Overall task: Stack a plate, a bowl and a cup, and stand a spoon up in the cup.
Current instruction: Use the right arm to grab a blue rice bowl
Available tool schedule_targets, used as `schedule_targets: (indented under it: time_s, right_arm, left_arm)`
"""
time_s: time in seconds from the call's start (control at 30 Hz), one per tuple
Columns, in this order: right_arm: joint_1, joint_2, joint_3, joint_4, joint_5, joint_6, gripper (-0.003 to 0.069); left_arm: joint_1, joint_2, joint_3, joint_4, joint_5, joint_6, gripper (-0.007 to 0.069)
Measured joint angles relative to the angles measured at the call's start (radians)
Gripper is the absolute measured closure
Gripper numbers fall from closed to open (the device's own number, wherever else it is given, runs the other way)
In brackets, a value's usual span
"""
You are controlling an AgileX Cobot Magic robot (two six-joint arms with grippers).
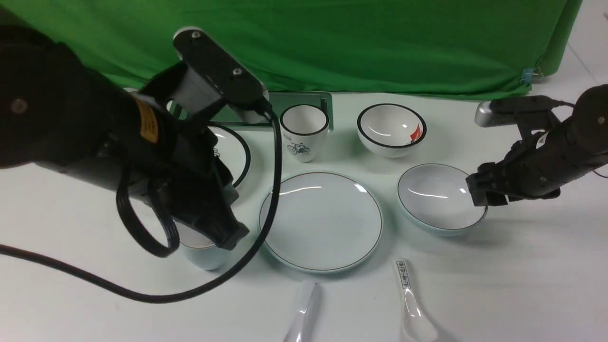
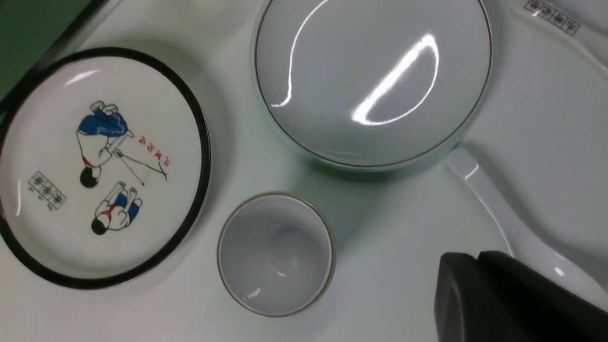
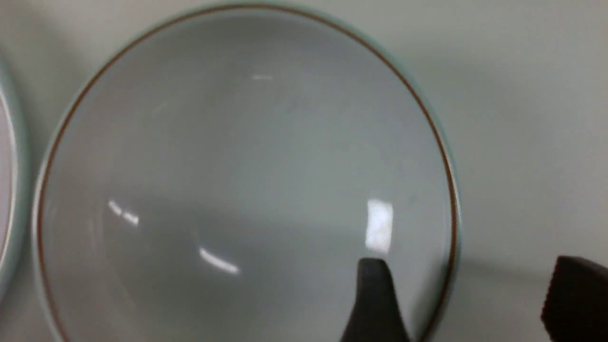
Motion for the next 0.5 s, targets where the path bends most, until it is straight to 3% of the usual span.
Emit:
schedule_targets:
  time_s: [0.2,0.4,0.5]
  right_arm:
    - [-0.002,0.080,0.000,0.001,-0.091,0.024,0.0244]
    - [-0.002,0.078,-0.015,0.022,-0.087,0.031,0.0559]
    - [0.002,0.048,-0.035,0.029,-0.043,0.020,0.0586]
  left_arm:
    - [0.000,0.000,0.000,0.024,-0.073,0.007,0.0653]
    - [0.000,0.000,0.000,0.051,-0.093,0.010,0.0653]
    - [0.000,0.000,0.000,0.051,-0.093,0.010,0.0653]
